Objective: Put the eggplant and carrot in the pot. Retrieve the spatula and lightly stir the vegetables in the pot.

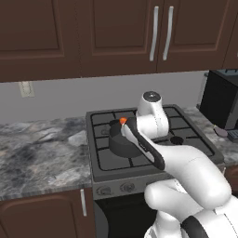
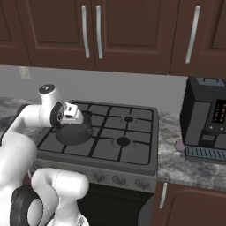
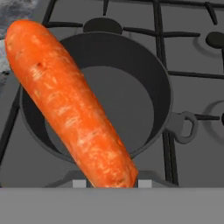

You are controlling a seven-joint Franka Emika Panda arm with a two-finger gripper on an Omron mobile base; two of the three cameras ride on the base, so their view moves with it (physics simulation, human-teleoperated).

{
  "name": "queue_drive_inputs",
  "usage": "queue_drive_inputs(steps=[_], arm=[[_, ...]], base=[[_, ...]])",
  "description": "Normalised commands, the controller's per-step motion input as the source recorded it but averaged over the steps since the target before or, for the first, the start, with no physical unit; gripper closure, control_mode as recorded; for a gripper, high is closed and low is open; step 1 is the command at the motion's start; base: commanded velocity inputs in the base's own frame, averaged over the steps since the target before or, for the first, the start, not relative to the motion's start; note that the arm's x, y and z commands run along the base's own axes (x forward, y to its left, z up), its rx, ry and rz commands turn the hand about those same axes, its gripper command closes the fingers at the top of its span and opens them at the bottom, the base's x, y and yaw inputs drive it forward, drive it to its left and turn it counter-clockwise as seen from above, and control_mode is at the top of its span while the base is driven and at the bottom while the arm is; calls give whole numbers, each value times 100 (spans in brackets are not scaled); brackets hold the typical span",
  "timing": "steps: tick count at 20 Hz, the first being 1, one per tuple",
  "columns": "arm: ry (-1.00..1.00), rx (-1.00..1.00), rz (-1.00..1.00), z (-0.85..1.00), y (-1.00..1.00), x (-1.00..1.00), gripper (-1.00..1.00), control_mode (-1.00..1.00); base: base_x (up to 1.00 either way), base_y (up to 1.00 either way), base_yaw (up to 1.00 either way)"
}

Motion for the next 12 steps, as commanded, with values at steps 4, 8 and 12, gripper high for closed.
queue_drive_inputs(steps=[4,8,12], arm=[[1,0,0,-32,0,4,100,-100],[0,0,0,-17,0,16,100,-100],[0,0,0,-17,0,32,100,-100]], base=[[0,0,0],[0,0,0],[0,0,0]])
